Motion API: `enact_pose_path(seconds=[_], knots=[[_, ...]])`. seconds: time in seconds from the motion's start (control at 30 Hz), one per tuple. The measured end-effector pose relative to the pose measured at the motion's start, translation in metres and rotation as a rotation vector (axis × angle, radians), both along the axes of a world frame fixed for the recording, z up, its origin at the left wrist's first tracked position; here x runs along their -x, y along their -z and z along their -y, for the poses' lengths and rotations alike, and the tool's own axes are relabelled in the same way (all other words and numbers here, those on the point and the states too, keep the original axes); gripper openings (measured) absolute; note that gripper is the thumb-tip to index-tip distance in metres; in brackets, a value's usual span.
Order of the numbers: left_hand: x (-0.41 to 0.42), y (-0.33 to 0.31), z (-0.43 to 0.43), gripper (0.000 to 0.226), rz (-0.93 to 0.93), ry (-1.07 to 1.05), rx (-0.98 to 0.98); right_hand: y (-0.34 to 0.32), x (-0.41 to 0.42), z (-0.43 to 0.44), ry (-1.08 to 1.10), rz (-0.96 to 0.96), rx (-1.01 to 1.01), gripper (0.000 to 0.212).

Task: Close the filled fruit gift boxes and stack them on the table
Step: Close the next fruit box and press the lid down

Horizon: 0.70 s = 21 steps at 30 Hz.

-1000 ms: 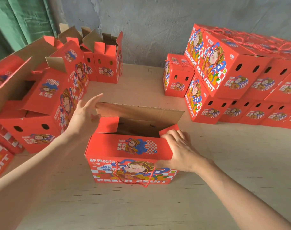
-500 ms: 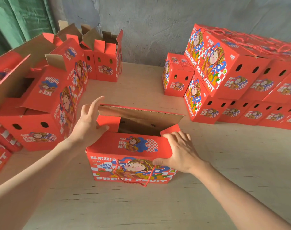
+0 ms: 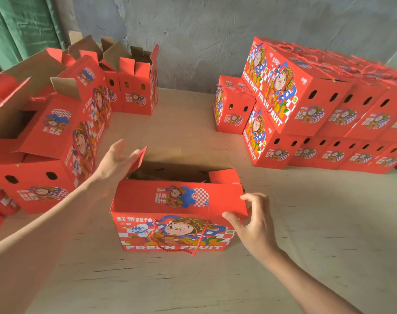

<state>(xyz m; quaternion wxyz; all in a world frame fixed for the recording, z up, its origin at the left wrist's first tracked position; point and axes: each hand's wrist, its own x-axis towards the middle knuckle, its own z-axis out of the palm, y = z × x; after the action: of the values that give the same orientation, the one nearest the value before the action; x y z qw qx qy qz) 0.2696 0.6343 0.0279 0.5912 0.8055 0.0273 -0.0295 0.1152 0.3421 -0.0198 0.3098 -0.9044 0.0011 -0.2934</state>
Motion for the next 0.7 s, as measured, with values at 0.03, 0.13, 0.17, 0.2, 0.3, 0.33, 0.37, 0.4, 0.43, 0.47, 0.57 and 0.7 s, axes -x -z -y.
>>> enact_pose_path(seconds=[0.03,0.13,0.17,0.2,0.3,0.33,0.37,0.4,0.43,0.47,0.57,0.7], knots=[[-0.002,0.001,0.002,0.069,-0.065,-0.002,0.007,-0.002,-0.004,0.000,0.037,-0.004,-0.010,0.063],[0.002,0.008,0.004,0.058,-0.097,-0.050,-0.149,-0.012,-0.026,0.008,0.201,-0.096,-0.076,0.046],[0.010,0.010,0.006,0.053,-0.082,-0.084,-0.209,-0.015,-0.036,0.011,0.268,-0.148,-0.106,0.043],[0.022,0.012,0.010,0.048,-0.064,-0.112,-0.263,-0.018,-0.046,0.014,0.335,-0.216,-0.157,0.039],[0.062,0.019,0.028,0.034,0.059,-0.079,-0.418,-0.024,-0.066,0.011,0.393,-0.397,-0.414,0.035],[0.074,0.020,0.034,0.029,0.120,-0.041,-0.448,-0.023,-0.069,0.005,0.340,-0.438,-0.508,0.035],[0.083,0.020,0.038,0.024,0.167,-0.014,-0.467,-0.024,-0.071,-0.002,0.276,-0.481,-0.574,0.038],[0.091,0.019,0.041,0.021,0.199,0.010,-0.486,-0.025,-0.071,-0.008,0.219,-0.531,-0.605,0.047],[0.097,0.018,0.043,0.020,0.221,0.037,-0.517,-0.029,-0.070,-0.014,0.178,-0.590,-0.607,0.058],[0.102,0.016,0.045,0.021,0.236,0.076,-0.564,-0.033,-0.071,-0.016,0.155,-0.644,-0.582,0.065],[0.119,0.008,0.053,0.026,0.247,0.231,-0.760,-0.052,-0.079,-0.019,0.105,-0.713,-0.427,0.049],[0.146,0.001,0.075,0.032,0.261,0.423,-0.914,-0.068,-0.100,-0.029,0.124,-0.897,-0.009,0.092]])
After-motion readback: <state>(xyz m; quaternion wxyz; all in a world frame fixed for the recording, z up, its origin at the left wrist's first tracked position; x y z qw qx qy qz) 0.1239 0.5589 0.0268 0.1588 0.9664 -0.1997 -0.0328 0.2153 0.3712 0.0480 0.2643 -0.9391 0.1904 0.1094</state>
